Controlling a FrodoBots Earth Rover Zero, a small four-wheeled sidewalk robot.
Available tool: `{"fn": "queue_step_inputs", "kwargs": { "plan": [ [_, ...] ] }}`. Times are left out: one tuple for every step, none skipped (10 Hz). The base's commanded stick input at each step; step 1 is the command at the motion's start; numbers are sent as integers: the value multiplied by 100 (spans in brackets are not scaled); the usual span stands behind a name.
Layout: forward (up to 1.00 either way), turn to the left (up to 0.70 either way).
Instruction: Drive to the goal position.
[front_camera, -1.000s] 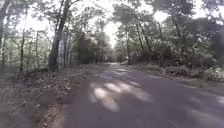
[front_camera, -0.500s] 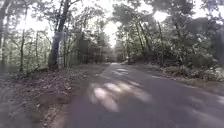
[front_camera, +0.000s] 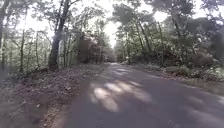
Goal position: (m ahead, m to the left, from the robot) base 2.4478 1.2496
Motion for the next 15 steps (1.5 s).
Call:
{"fn": "queue_step_inputs", "kwargs": {
  "plan": [
    [5,-1],
    [6,-1],
    [6,-1],
    [6,-1],
    [6,-1],
    [5,-1],
    [6,-1],
    [6,-1],
    [6,-1],
    [6,-1],
    [6,-1],
    [5,-1],
    [5,-1],
    [6,-1],
    [5,-1]
  ]
}}
